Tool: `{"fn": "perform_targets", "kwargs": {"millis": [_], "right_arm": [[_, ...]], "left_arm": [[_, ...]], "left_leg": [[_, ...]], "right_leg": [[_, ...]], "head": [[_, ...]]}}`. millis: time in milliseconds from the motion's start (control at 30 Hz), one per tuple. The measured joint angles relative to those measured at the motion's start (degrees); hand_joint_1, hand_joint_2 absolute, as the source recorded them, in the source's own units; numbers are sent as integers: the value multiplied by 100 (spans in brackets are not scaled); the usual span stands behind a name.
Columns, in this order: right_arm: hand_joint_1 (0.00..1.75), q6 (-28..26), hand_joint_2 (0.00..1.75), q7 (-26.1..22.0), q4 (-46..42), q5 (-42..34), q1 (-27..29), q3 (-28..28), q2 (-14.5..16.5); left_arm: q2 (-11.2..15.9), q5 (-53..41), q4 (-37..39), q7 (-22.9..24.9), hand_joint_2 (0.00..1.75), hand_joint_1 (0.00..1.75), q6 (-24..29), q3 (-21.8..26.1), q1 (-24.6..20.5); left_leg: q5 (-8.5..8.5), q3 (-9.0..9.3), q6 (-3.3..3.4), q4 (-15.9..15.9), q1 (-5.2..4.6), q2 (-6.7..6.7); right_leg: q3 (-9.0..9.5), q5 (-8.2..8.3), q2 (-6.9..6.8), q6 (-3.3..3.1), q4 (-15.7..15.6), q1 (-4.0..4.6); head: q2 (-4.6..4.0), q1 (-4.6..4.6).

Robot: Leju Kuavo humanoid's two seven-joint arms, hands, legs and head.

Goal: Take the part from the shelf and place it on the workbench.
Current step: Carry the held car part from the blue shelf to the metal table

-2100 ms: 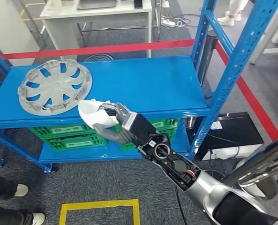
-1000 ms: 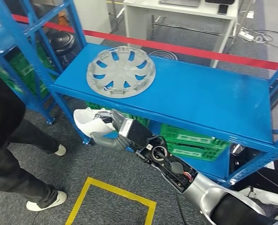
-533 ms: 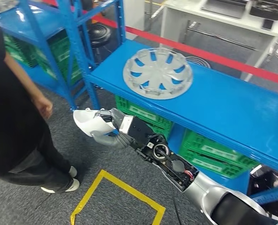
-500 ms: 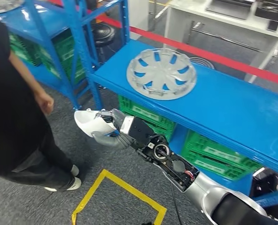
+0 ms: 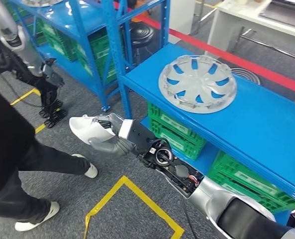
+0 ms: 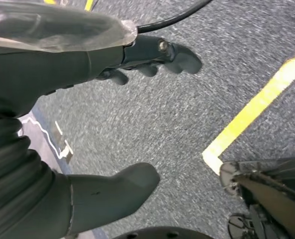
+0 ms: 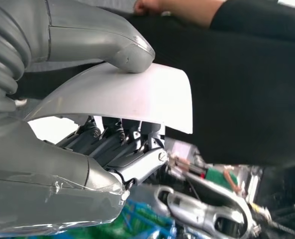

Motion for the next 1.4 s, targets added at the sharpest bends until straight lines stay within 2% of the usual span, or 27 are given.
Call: {"fn": "perform_targets", "kwargs": {"millis": [33, 67, 133, 200, 233, 300, 333, 400, 467, 533, 567, 600, 667, 700, 733, 800, 833, 900, 967, 1033, 1067, 1100, 1167, 1233, 1267, 1333, 1400], "right_arm": [[147, -1, 175, 4, 22, 3, -1, 3, 3], [147, -1, 175, 11, 38, 10, -5, 5, 6], [147, -1, 175, 37, 51, 24, -26, 8, 15], [147, -5, 175, 82, 53, 29, -60, 10, 21], [147, -9, 175, 108, 52, 31, -73, 13, 22], [147, -20, 175, 156, 50, 33, -82, 22, 24], [147, -24, 175, 167, 49, 33, -83, 26, 25], [147, -27, 175, 181, 41, 32, -88, 29, 25], [147, -26, 175, 210, 35, 28, -78, 32, 20], [147, -10, 175, 250, 34, 25, -55, 38, 15], [147, -1, 175, 264, 34, 24, -48, 44, 15], [147, 7, 175, 274, 33, 24, -47, 49, 15], [147, 15, 175, 292, 32, 21, -52, 54, 15], [147, 27, 175, 305, 32, 18, -57, 57, 15], [147, 43, 175, 320, 33, 15, -59, 63, 15], [147, 81, 175, 349, 32, 13, -65, 77, 19], [147, 96, 175, 357, 31, 13, -68, 84, 26], [147, 117, 175, 368, 31, 13, -78, 101, 42], [147, 124, 175, 379, 37, 13, -80, 125, 48], [147, 126, 175, 386, 52, 14, -69, 148, 48], [147, 128, 175, 386, 59, 15, -64, 157, 48], [147, 130, 175, 385, 63, 15, -61, 165, 48], [147, 134, 175, 384, 64, 14, -67, 178, 48], [147, 145, 175, 379, 64, 5, -82, 190, 48], [147, 158, 175, 374, 64, -1, -88, 198, 52], [147, 180, 175, 364, 67, -10, -93, 218, 64], [147, 191, 175, 360, 68, -9, -100, 242, 73]], "left_arm": [[-2, 2, 0, -1, 175, 0, -1, 4, 2], [-3, 6, 0, -1, 175, 0, -1, 10, 7], [-9, 12, 0, -9, 175, 0, 0, 27, 15], [-33, 15, 0, -36, 175, 0, 1, 49, 7], [-49, 15, 0, -49, 175, 0, 1, 60, 4], [-67, 14, 0, -60, 175, 0, 1, 78, 14], [-74, 13, 0, -60, 175, 0, 1, 81, 23], [-88, 13, 0, -61, 175, 0, -1, 84, 27], [-102, 18, 0, -62, 175, 0, -4, 85, 19], [-116, 35, 0, -68, 175, 0, -5, 87, 13], [-125, 45, 0, -72, 175, 0, -5, 88, 14], [-137, 52, 0, -78, 175, 0, -4, 90, 15], [-175, 57, 1, -91, 175, 0, -2, 91, 11], [-198, 57, 1, -96, 175, 0, -2, 92, 6], [-216, 57, 2, -99, 175, 0, -2, 93, 4], [-234, 57, 2, -98, 175, 0, -2, 95, 19], [-237, 57, 2, -96, 175, 0, -1, 96, 34], [-249, 56, 2, -79, 175, 0, 1, 96, 45], [-264, 54, 2, -62, 175, 0, 2, 96, 29], [-274, 49, 2, -60, 175, 0, -1, 96, 18], [-275, 47, 2, -60, 175, 0, -4, 96, 20], [-274, 45, 2, -60, 175, 0, -7, 96, 26], [-269, 44, 2, -60, 175, 0, -10, 97, 29], [-269, 44, 2, -60, 175, 0, -10, 98, 20], [-270, 44, 2, -60, 175, 0, -10, 98, 15], [-268, 49, 2, -60, 175, 0, -10, 101, 18], [-262, 56, 2, -58, 175, 0, -8, 104, 21]], "left_leg": [[18, -66, -22, 101, 18, 30], [139, -5, -35, -39, 34, 59], [518, 408, -48, -835, 52, 236], [721, 734, 9, -1460, 22, 395], [723, 784, 54, -1563, 2, 416], [697, 785, 159, -1565, -22, 279], [689, 796, 201, -1569, -23, 219], [685, 825, 276, -1581, -19, 112], [675, 835, 319, -1582, -34, -5], [669, 842, 337, -1579, -59, -160], [667, 852, 340, -1577, -69, -244], [665, 866, 340, -1575, -76, -332], [659, 881, 333, -1569, -80, -494], [659, 871, 320, -1563, -74, -571], [665, 853, 299, -1561, -62, -639], [691, 826, 230, -1585, -40, -781], [693, 824, 205, -1590, -38, -743], [554, 721, 158, -1375, -62, -405], [203, 360, 107, -661, -54, -37], [-21, -10, 52, 25, -14, 34], [5, -58, 33, 104, 2, 46], [145, 45, 20, -102, 18, 67], [497, 484, 11, -929, 22, 247], [676, 788, 61, -1505, -3, 394], [674, 818, 100, -1574, -21, 398], [671, 817, 190, -1569, -28, 266], [678, 833, 263, -1583, -22, 156]], "right_leg": [[5, -14, -79, 6, 1, 1], [16, -31, -152, 18, 2, -2], [59, -79, -281, 71, 9, -2], [94, -139, -382, 143, 25, 26], [111, -167, -427, 177, 28, 44], [154, -216, -513, 243, 25, 37], [160, -273, -470, 276, 72, 18], [3, -536, -226, 313, 487, -15], [-424, -923, 23, 309, 1359, -13], [-768, -1033, 93, 283, 1921, 5], [-782, -901, 108, 256, 1849, 17], [-684, -665, 149, 218, 1542, 30], [-365, -177, 401, 129, 688, 44], [-240, -48, 523, 105, 369, 47], [-176, -7, 602, 93, 200, 52], [-126, -24, 535, 84, 109, 58], [-93, -6, 465, 68, 65, 46], [-13, 34, 316, 30, -37, 18], [21, 43, 148, 12, -75, 25], [18, 30, -29, 12, -72, 28], [19, 20, -105, 17, -71, 28], [25, 9, -177, 30, -67, 25], [37, -35, -299, 80, -39, 34], [46, -92, -399, 147, 1, 63], [55, -116, -445, 180, 12, 77], [85, -161, -502, 246, 24, 58], [7, -351, -316, 303, 272, 26]], "head": [[0, -7], [0, -13], [0, -22], [0, -22], [0, -6], [0, 39], [0, 52], [0, 86], [0, 137], [0, 174], [0, 182], [0, 190], [0, 193], [0, 191], [0, 188], [0, 196], [0, 198], [0, 141], [0, 63], [0, 28], [0, 18], [0, 9], [0, -9], [0, 4], [0, 23], [0, 60], [0, 84]]}}
